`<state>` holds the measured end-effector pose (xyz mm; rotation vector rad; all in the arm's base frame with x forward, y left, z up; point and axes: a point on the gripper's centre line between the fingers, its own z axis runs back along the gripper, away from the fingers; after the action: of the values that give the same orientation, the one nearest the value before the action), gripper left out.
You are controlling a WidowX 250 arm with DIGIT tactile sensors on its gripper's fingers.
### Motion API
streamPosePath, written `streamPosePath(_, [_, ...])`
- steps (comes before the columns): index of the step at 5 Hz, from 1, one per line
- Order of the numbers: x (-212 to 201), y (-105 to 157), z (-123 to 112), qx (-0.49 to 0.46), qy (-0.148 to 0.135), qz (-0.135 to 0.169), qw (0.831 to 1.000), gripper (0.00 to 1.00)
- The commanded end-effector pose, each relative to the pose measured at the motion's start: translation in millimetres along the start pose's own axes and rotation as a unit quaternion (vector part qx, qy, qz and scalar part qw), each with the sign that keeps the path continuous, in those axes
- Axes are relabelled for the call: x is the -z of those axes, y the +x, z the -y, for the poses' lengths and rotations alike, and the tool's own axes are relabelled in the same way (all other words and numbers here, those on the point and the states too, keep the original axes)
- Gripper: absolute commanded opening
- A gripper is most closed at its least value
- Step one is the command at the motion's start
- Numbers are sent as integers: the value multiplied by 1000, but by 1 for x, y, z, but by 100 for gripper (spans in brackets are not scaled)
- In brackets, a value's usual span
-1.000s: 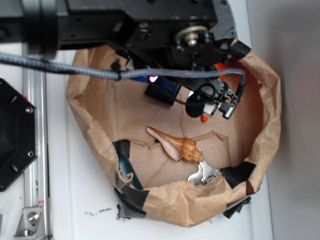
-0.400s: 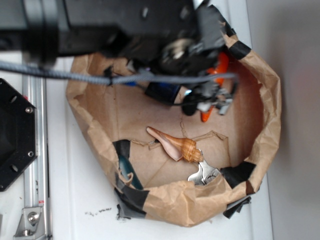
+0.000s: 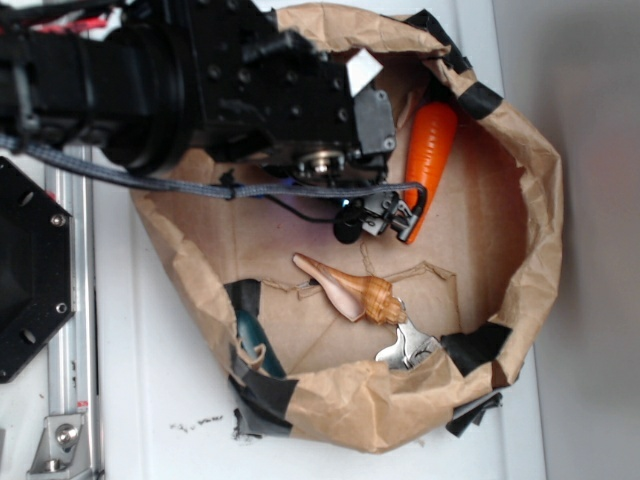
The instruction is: Grab the black box.
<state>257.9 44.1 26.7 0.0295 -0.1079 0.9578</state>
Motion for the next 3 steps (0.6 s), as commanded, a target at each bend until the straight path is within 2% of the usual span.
streamPosePath(1, [2, 27, 5, 14, -8, 8, 1000, 0])
streamPosePath(2, [-7, 25, 5, 27, 0, 14, 1000, 0])
streamPosePath(3, [-59, 9, 6, 152, -1, 3, 988, 0])
